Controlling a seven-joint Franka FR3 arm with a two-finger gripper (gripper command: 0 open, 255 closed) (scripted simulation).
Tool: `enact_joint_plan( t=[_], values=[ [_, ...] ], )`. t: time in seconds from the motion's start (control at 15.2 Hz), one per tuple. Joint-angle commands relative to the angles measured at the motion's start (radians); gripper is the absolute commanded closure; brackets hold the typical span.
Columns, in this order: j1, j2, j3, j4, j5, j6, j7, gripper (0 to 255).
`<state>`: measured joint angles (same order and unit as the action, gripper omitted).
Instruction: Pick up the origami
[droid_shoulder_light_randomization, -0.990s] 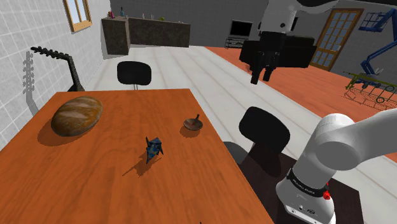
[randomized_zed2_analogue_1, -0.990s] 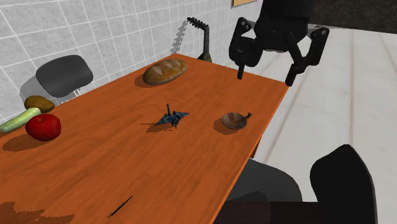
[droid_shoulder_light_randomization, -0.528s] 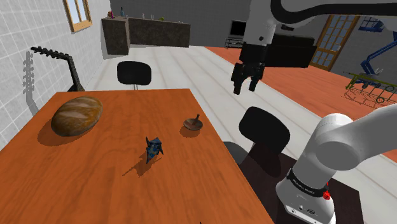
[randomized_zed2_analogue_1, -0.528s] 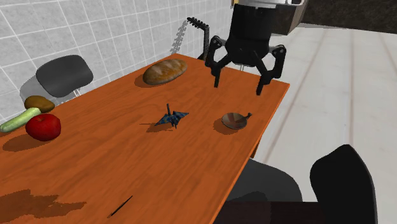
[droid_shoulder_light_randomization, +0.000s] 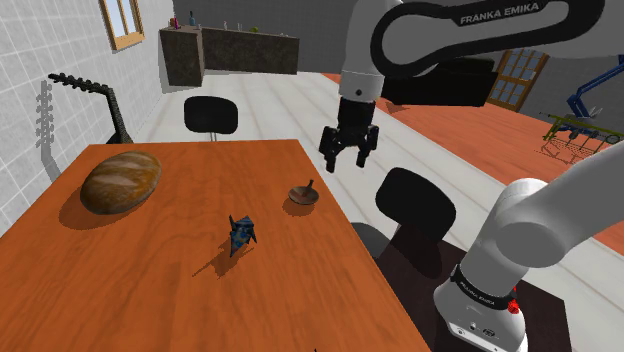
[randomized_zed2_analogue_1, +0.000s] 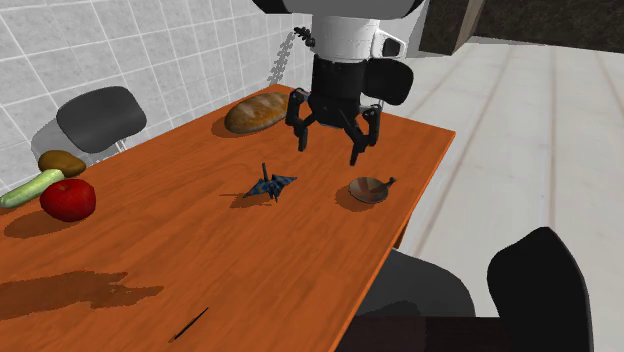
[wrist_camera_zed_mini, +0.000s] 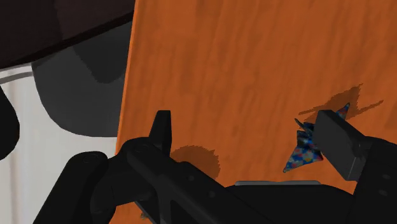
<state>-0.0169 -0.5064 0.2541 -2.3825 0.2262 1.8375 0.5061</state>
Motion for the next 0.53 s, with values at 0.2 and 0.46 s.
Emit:
enact_joint_plan(
  t=[0.2, 0.46],
  values=[
    [-0.015, 0.183, 0.075, 0.060, -0.003, 0.134, 0.133, 0],
    [-0.023, 0.338, 0.124, 0.124, -0.035, 0.229, 0.249, 0]
  ],
)
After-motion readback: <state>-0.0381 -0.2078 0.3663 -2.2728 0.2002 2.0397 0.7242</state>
